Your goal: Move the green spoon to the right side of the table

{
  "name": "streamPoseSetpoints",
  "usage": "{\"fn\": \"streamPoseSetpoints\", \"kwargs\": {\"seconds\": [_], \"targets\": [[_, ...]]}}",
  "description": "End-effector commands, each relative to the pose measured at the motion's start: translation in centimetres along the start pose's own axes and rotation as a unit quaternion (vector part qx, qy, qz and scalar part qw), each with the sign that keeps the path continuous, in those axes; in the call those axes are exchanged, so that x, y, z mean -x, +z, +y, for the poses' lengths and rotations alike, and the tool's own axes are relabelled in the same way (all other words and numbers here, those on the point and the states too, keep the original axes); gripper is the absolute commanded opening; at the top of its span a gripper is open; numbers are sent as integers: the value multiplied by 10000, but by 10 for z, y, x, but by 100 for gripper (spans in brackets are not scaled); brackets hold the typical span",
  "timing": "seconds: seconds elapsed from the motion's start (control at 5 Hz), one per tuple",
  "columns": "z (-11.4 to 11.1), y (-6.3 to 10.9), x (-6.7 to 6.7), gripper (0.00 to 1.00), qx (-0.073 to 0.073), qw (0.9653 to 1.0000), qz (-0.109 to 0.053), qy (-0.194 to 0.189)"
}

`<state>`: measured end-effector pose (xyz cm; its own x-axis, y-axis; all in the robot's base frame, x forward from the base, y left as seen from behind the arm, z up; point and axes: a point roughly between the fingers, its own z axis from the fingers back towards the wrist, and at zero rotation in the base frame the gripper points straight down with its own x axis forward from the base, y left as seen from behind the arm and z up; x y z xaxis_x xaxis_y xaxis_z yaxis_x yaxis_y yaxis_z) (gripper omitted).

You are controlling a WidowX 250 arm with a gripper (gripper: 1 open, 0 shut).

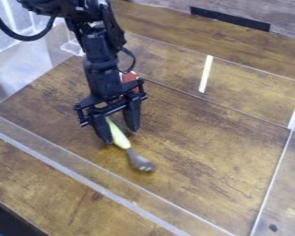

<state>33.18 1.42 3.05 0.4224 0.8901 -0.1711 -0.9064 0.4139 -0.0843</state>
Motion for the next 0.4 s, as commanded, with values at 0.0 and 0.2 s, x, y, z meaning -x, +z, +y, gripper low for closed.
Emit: {"fn": "streamPoseSetpoints", "kwargs": {"seconds": [0.0, 0.2], "targets": [[-12, 19, -2, 0, 214, 9993, -232, -178], [-18, 30, 5, 0, 151, 9981, -321, -512]]}}
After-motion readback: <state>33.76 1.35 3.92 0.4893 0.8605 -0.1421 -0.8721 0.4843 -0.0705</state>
